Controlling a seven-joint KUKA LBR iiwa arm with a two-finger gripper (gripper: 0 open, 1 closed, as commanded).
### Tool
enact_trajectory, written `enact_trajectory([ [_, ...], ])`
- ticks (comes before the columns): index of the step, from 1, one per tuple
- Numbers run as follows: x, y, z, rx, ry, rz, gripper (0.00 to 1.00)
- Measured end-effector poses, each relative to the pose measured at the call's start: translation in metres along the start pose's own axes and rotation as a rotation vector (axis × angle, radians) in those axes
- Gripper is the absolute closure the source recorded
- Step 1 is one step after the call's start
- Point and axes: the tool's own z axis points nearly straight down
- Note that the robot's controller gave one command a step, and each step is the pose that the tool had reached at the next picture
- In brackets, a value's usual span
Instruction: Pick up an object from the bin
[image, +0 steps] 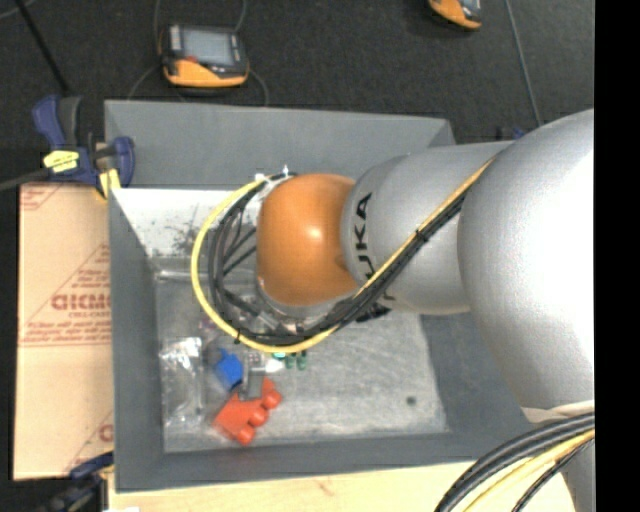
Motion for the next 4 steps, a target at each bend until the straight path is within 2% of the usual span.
enact_trajectory([
  [1,-0.016,-0.003,0.058,-0.002,-0.001,0.119,0.0],
  [2,-0.018,-0.003,0.054,-0.004,-0.01,0.119,1.0],
  [3,0.016,0.032,-0.086,-0.005,-0.014,0.128,1.0],
  [4,0.017,0.03,-0.082,-0.001,-0.007,0.13,0.0],
])
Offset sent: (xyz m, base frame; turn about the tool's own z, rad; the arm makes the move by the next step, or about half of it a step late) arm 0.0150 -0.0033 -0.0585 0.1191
